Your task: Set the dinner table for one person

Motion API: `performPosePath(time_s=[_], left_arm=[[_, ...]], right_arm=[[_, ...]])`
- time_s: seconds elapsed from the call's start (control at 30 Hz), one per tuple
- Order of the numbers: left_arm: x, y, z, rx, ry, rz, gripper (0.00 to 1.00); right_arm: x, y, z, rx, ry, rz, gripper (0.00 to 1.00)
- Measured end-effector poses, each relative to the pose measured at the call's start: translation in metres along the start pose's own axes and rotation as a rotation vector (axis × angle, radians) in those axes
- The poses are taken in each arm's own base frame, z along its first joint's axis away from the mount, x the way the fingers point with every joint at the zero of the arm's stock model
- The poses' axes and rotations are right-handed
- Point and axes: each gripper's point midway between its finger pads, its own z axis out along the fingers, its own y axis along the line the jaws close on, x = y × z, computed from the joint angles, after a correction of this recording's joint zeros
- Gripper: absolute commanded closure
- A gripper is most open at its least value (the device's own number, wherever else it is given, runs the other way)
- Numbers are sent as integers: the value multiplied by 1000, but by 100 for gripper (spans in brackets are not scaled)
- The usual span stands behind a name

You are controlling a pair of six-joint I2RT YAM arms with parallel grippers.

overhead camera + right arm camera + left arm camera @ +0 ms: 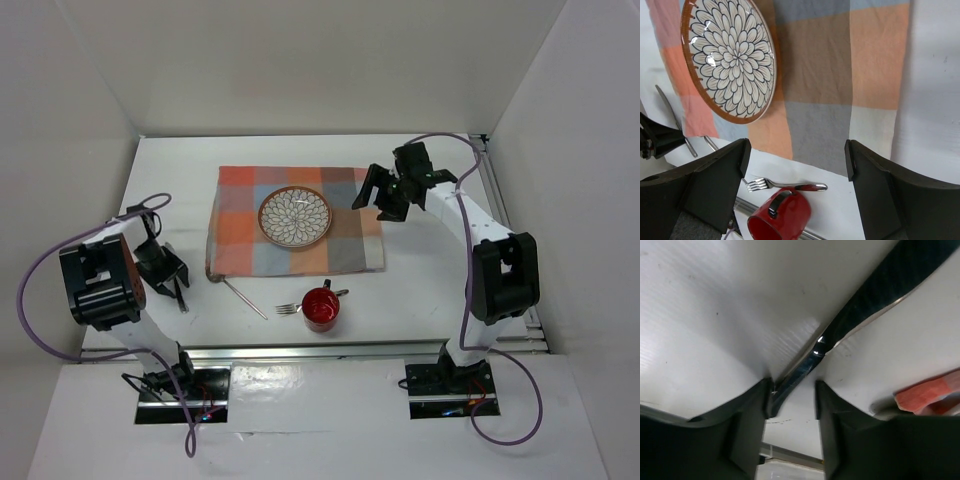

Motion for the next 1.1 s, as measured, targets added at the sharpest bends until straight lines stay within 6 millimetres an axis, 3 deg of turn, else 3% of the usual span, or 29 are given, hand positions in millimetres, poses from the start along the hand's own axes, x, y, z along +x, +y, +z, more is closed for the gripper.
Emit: performPosePath(time_s=[0.13, 0.23, 0.37, 0.4, 0.57, 0.7, 0.9, 1.1], left_arm=[[-3, -1, 1, 24, 23, -6, 63], [-2, 0, 1, 34, 39, -14, 66], [-3, 0, 1, 40, 43, -16, 87], [-3, -1, 1, 41, 44, -16, 99], [-6, -5, -2, 64, 27, -11, 100], [-23, -14, -7, 107, -47, 10, 100], [-42, -31, -26, 143, -142, 44, 100], [-43, -51, -44, 145, -210, 118, 100]], right_arm=[[0, -4, 0, 15, 0, 2, 12], [1, -6, 0, 25, 1, 2, 12], [1, -7, -1, 35, 3, 2, 13], [2, -8, -1, 38, 5, 3, 13], [-1, -8, -4, 49, 2, 1, 13], [-4, -6, -5, 48, -6, -5, 13], [-4, -6, -7, 49, -6, -6, 14], [-3, -7, -7, 53, 0, -4, 14]])
